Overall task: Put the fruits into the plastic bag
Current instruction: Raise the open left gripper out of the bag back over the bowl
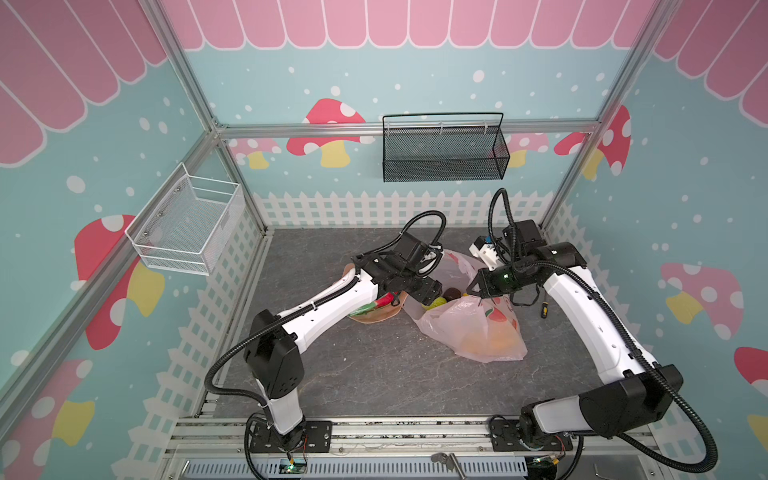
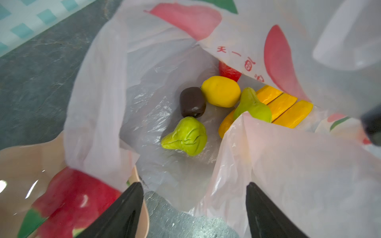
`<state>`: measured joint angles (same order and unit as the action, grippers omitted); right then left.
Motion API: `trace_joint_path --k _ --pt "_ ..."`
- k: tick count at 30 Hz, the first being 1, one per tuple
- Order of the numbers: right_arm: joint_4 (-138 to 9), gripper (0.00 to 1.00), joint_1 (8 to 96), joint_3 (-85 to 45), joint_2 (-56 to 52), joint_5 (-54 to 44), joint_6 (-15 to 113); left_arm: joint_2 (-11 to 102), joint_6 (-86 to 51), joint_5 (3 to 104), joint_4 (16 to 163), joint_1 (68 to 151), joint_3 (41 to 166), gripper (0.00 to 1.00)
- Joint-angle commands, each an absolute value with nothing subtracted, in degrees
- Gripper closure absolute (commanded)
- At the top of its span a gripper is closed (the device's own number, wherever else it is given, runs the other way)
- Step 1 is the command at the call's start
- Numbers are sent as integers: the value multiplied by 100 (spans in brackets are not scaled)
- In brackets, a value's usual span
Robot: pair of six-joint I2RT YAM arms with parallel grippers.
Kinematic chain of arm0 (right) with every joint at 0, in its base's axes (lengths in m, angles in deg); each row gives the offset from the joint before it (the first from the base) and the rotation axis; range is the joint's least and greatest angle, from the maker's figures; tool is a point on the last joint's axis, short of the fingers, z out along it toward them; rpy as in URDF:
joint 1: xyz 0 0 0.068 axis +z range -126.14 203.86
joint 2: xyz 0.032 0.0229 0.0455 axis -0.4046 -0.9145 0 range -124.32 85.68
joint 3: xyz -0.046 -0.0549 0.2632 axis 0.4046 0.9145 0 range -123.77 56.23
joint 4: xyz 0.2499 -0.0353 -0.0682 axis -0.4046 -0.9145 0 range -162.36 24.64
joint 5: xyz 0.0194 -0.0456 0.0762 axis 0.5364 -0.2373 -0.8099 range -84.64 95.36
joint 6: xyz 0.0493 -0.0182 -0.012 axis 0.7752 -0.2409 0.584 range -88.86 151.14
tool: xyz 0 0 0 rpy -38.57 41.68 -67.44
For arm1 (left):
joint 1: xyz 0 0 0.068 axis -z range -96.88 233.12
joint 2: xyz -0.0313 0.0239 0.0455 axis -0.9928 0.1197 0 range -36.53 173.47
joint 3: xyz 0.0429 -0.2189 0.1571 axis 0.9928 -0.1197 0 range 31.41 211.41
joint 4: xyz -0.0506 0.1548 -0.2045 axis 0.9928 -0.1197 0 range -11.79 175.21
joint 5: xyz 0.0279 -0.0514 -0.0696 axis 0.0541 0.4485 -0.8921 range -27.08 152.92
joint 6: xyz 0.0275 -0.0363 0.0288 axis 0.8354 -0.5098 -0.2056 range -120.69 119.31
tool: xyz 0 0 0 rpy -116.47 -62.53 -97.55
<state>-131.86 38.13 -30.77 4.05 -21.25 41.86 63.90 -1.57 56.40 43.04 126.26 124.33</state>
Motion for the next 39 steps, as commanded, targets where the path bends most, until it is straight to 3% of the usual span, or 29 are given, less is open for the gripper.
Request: trace_joint_path --k 1,8,12,18,39 --pt "-13299 100 3819 -3257 320 -2204 4037 5977 37 5989 4085 12486 12117 21" --pt "-13303 100 3820 -3354 250 -2199 4038 5181 -221 6410 3753 11979 11479 20" --pt "-13310 100 3819 -3393 218 -2204 4037 4752 -264 7027 3699 11558 11065 13" --pt "-13310 100 3819 -3403 205 -2199 4028 4519 150 6895 3371 10932 10919 5" --pt "-13338 100 3819 -3308 305 -2104 4037 6312 833 5974 2339 10158 11804 6"
